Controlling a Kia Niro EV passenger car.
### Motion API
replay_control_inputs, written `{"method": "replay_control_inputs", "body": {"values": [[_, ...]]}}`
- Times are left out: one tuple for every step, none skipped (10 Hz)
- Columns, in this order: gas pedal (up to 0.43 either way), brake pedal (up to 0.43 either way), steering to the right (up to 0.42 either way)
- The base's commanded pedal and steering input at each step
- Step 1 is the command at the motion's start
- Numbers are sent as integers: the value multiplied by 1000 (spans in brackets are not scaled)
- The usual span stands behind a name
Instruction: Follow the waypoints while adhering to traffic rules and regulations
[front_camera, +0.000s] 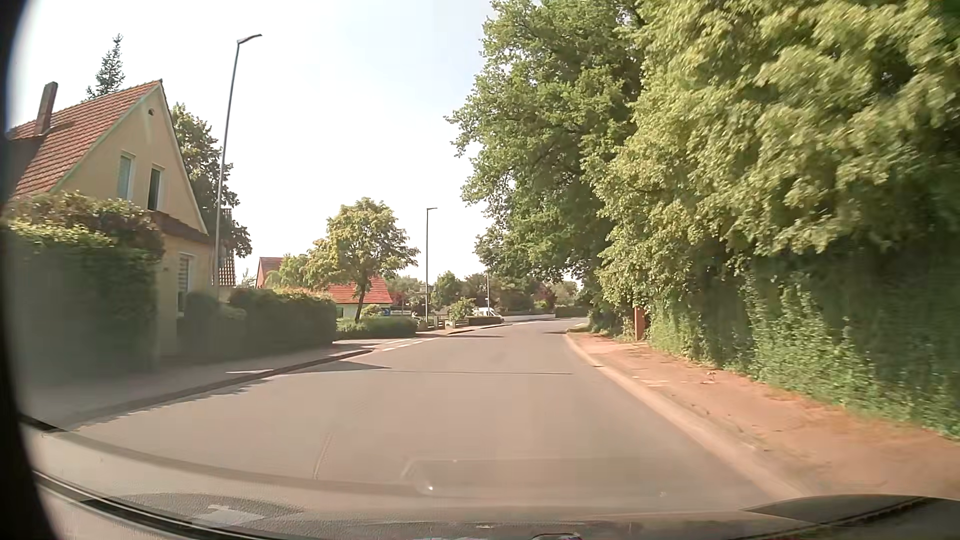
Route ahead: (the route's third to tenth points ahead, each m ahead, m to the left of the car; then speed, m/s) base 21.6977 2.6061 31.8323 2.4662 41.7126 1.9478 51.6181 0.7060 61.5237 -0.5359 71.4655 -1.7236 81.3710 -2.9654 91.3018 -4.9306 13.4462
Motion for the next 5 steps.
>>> {"method": "replay_control_inputs", "body": {"values": [[169,0,5],[157,0,5],[157,0,5],[157,0,5],[157,0,5]]}}
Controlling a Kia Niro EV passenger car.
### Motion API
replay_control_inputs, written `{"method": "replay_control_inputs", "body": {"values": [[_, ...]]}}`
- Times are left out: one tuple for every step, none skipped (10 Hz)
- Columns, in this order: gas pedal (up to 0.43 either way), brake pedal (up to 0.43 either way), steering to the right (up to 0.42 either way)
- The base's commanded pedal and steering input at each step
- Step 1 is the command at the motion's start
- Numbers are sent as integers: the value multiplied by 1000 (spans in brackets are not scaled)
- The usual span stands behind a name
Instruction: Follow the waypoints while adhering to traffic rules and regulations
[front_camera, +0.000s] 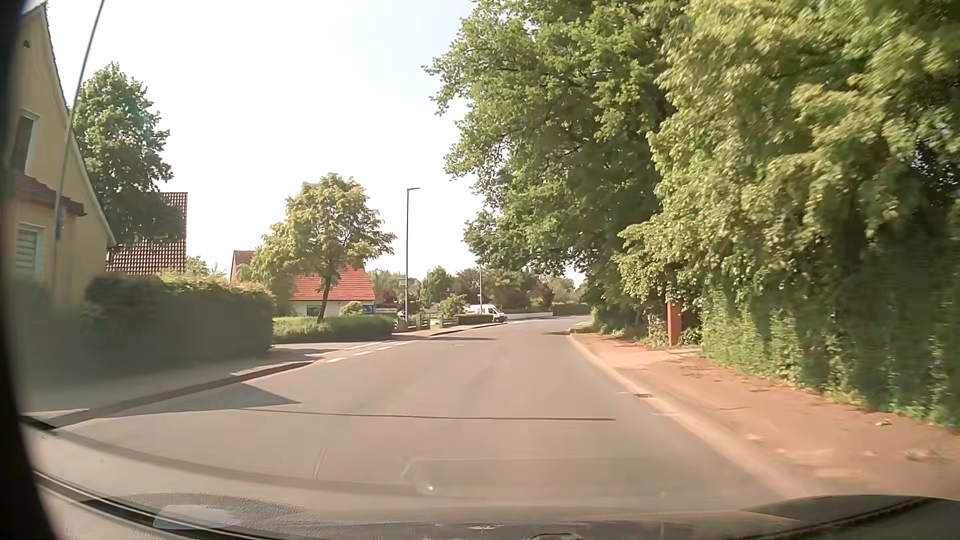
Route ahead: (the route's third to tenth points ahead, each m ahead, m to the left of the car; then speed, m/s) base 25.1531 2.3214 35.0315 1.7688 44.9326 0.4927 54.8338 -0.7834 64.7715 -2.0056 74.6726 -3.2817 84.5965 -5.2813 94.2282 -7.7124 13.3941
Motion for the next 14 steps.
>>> {"method": "replay_control_inputs", "body": {"values": [[157,0,5],[157,0,5],[157,0,6],[157,0,6],[157,0,6],[157,0,7],[157,0,9],[157,0,10],[169,0,10],[169,0,10],[169,0,10],[169,0,10],[169,0,10],[169,0,10]]}}
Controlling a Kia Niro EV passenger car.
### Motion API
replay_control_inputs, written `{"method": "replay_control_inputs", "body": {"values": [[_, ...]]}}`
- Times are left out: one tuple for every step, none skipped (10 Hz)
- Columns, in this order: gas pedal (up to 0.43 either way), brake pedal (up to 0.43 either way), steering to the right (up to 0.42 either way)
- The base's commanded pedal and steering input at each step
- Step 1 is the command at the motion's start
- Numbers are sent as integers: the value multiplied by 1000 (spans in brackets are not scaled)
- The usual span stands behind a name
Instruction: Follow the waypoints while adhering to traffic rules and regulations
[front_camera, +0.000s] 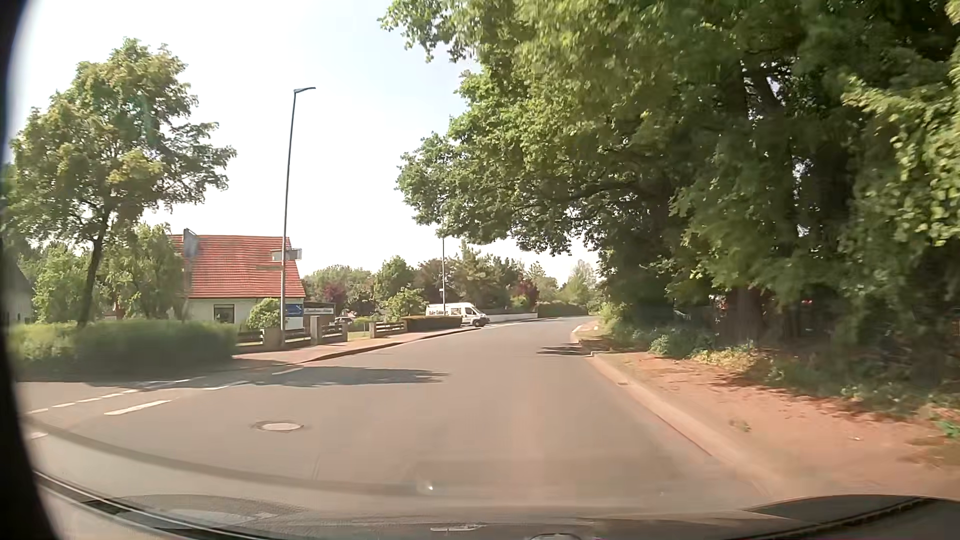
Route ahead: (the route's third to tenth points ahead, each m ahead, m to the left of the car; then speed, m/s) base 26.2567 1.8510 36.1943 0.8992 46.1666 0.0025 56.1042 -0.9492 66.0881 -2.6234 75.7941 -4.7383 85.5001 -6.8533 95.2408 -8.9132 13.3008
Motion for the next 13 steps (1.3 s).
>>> {"method": "replay_control_inputs", "body": {"values": [[169,0,10],[169,0,10],[169,0,10],[169,0,10],[177,0,10],[177,0,10],[177,0,10],[177,0,10],[177,0,10],[177,0,10],[177,0,10],[177,0,10],[177,0,10]]}}
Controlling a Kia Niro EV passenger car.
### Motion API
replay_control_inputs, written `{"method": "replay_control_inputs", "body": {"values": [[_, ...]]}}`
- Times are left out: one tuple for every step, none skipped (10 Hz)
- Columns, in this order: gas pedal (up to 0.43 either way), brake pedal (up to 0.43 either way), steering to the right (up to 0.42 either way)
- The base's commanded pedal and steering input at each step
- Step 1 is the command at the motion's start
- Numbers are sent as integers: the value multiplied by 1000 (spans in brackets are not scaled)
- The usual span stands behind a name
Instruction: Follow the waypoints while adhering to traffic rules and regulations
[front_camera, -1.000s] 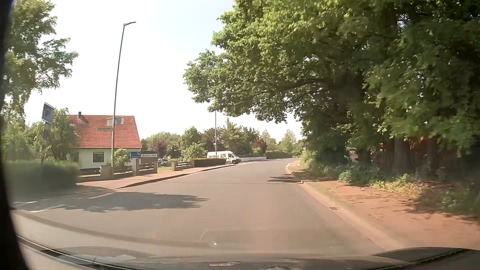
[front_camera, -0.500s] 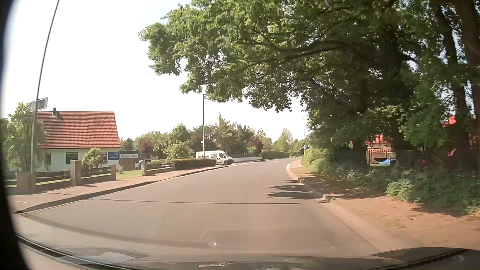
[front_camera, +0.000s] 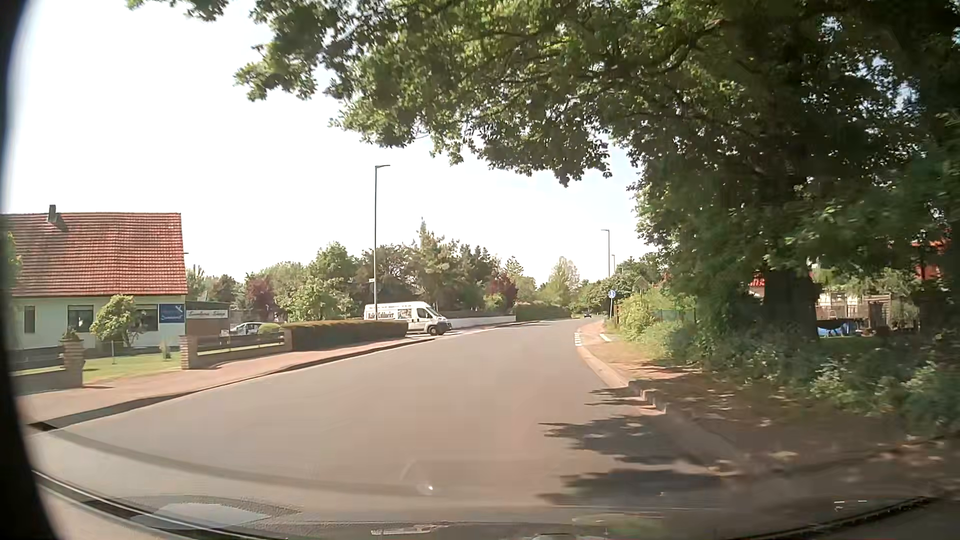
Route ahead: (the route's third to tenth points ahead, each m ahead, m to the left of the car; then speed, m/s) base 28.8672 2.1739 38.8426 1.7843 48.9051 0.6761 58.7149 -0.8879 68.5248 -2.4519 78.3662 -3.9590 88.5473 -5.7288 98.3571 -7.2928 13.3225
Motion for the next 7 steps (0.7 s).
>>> {"method": "replay_control_inputs", "body": {"values": [[177,0,11],[177,0,11],[177,0,11],[177,0,11],[177,0,11],[177,0,11],[177,0,11]]}}
